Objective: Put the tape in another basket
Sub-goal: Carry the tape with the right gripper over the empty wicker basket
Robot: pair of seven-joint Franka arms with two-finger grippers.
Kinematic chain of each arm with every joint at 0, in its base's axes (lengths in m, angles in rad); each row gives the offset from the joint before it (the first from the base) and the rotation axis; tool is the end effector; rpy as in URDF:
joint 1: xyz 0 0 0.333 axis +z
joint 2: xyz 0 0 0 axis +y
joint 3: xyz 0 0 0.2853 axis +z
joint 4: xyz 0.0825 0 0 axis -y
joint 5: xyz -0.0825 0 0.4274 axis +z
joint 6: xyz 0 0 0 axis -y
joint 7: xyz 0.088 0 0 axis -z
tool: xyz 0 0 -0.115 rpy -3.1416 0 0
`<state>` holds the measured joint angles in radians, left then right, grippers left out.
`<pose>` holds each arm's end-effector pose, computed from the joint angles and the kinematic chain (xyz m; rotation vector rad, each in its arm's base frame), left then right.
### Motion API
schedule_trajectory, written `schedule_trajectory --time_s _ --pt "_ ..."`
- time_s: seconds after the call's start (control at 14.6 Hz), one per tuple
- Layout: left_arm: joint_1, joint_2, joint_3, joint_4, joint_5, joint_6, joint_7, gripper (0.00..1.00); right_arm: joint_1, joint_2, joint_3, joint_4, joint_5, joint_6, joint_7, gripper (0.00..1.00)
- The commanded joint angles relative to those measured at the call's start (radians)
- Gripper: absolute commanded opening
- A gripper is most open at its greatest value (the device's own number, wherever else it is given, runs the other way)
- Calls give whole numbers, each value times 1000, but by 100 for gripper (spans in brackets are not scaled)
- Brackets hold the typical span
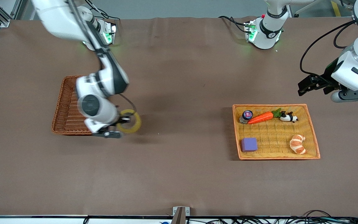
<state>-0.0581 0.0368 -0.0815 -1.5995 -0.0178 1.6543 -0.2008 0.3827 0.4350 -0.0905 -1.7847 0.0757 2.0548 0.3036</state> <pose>0.6087 -0.0868 0.5561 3.1165 0.0976 0.0224 0.6240 0.1944 0.2376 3.1069 -0.0728 -0.2535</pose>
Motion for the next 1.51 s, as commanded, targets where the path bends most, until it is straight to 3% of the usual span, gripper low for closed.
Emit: schedule_trajectory --time_s 0.0,0.27,0.48,1.1,1.44 --pt "-19 -23 14 -17 -5 7 -5 100 -164 -125 18 -73 -19 -76 -223 0" --pt "-13 -35 12 -22 -5 -8 6 100 -324 -228 20 -212 -45 -65 -424 0" --pt "-8 -46 11 -42 -4 -5 11 100 -357 -268 18 -295 -72 -51 -449 0" --pt "-14 -58 -7 -60 19 9 52 100 -424 -260 20 -518 -88 191 -512 3" --pt "-8 -57 -8 -59 -5 22 58 100 -463 -254 21 -574 -88 267 -569 9"
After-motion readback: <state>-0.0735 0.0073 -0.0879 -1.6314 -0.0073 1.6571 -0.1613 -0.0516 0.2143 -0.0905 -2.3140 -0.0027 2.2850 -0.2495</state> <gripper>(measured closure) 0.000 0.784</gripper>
